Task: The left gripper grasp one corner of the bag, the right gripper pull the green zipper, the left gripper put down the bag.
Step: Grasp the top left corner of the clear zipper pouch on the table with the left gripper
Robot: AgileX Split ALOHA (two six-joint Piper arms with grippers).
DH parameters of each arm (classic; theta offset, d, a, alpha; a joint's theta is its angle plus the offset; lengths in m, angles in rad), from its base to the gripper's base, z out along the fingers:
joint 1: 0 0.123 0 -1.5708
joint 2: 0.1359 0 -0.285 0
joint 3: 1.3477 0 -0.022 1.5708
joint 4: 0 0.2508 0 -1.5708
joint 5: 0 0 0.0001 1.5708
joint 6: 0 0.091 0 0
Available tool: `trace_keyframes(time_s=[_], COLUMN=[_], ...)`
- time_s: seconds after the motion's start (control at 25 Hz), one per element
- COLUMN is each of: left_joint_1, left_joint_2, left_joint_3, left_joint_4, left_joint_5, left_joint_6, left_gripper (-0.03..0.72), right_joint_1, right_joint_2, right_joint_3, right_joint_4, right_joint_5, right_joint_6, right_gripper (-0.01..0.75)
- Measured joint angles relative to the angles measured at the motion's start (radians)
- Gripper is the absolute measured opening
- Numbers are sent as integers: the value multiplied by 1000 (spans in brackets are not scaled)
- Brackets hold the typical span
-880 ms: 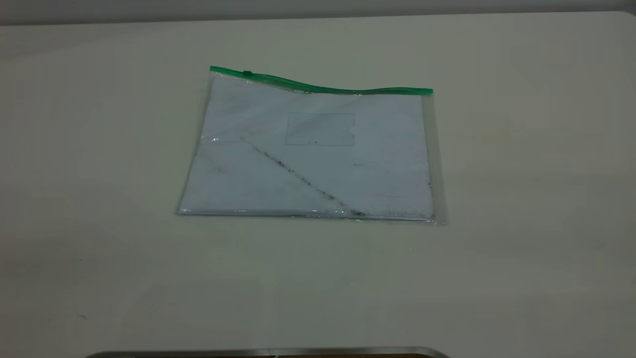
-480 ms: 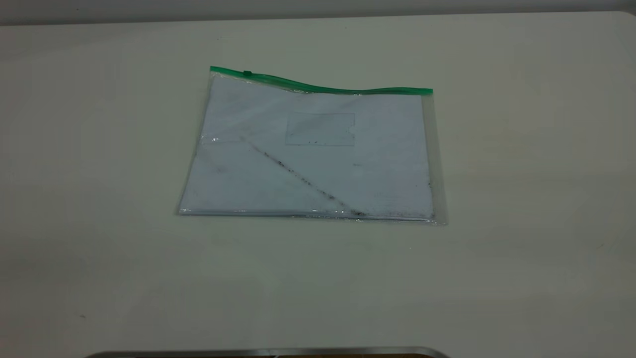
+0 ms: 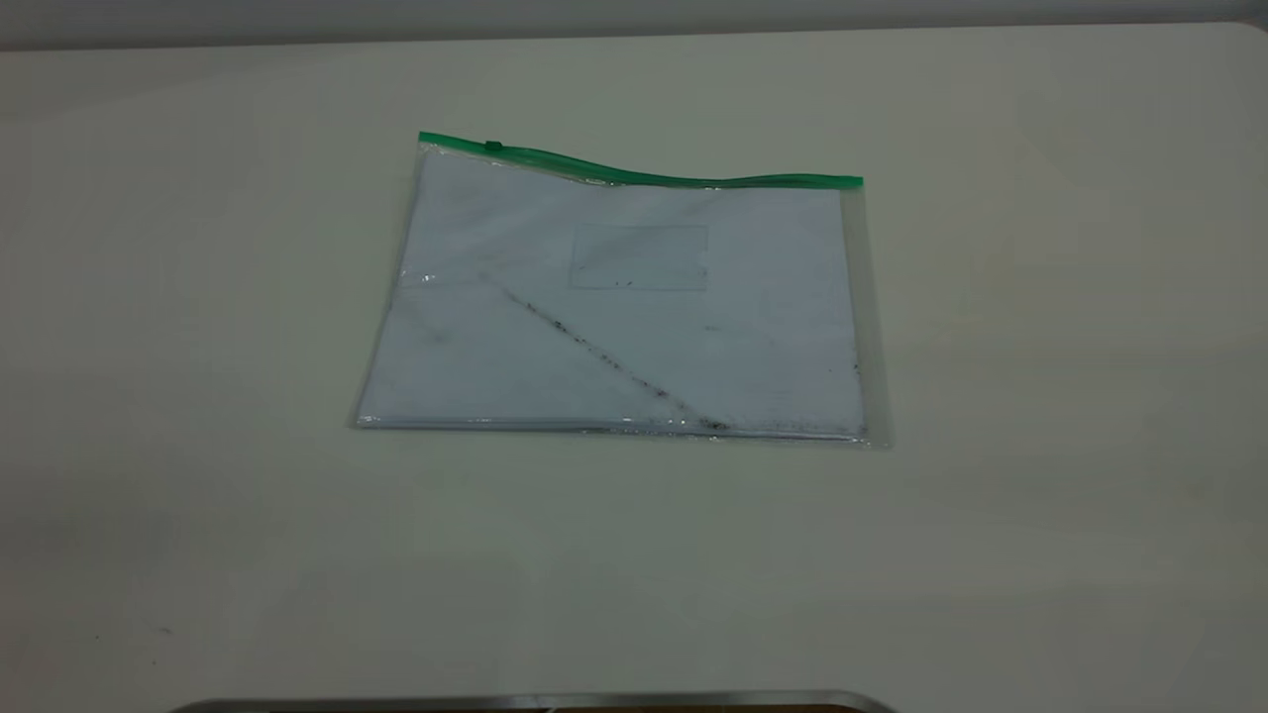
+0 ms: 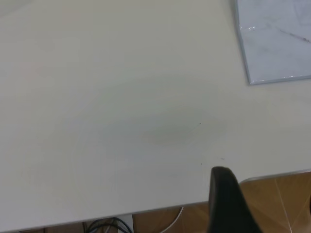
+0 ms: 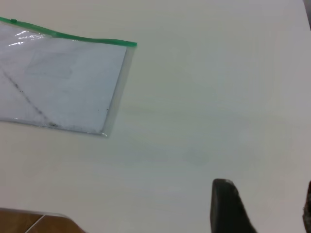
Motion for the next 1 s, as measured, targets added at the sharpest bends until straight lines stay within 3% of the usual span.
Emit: trace_keyframes(time_s=[0.76,1.0], left_joint_1=[0,0], left_joint_2=[0,47], left_joint_3=[0,-2], left_joint_4=[-3,27], left_joint_5=[-25,-50], left_joint_6=[-2,-116], left_gripper=[465,464], right_joint_1=[0,0], right_joint_2=[0,86], right_joint_3=[3,3], right_joint_4=[0,78], right_joint_5=[-37,-70], right_joint_6=[1,0], right_gripper=[414,414])
